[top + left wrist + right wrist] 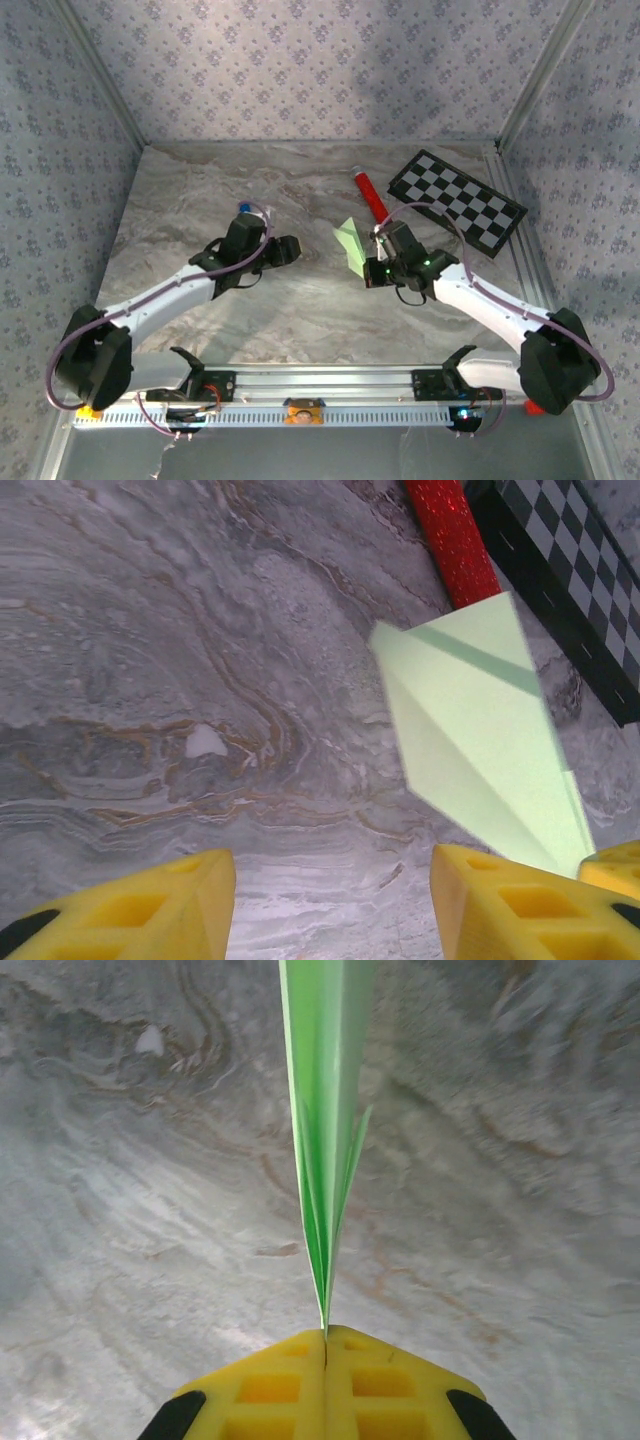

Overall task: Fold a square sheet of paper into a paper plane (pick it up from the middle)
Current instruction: Turn over the paper at the center of the table.

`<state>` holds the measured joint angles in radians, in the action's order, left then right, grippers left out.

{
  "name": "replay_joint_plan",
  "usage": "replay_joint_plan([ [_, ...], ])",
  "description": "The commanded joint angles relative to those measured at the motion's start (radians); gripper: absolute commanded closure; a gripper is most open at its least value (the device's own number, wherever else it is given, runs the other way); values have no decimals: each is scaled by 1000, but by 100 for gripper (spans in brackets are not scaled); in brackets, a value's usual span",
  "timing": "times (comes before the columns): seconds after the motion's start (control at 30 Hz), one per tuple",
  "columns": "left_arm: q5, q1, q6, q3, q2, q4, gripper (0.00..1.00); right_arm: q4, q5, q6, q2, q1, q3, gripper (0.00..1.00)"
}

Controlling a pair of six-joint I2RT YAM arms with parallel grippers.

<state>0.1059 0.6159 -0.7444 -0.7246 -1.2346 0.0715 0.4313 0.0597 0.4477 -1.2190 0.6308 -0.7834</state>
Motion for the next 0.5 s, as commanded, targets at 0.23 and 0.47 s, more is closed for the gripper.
replay_joint_plan([
  [0.23, -49, -55, -68, 62, 98, 2, 42, 293, -563, -51, -26, 152, -139, 98],
  [0.47, -91, -72, -87, 70, 141, 31, 41, 383, -760, -40, -143, 277, -200, 98],
])
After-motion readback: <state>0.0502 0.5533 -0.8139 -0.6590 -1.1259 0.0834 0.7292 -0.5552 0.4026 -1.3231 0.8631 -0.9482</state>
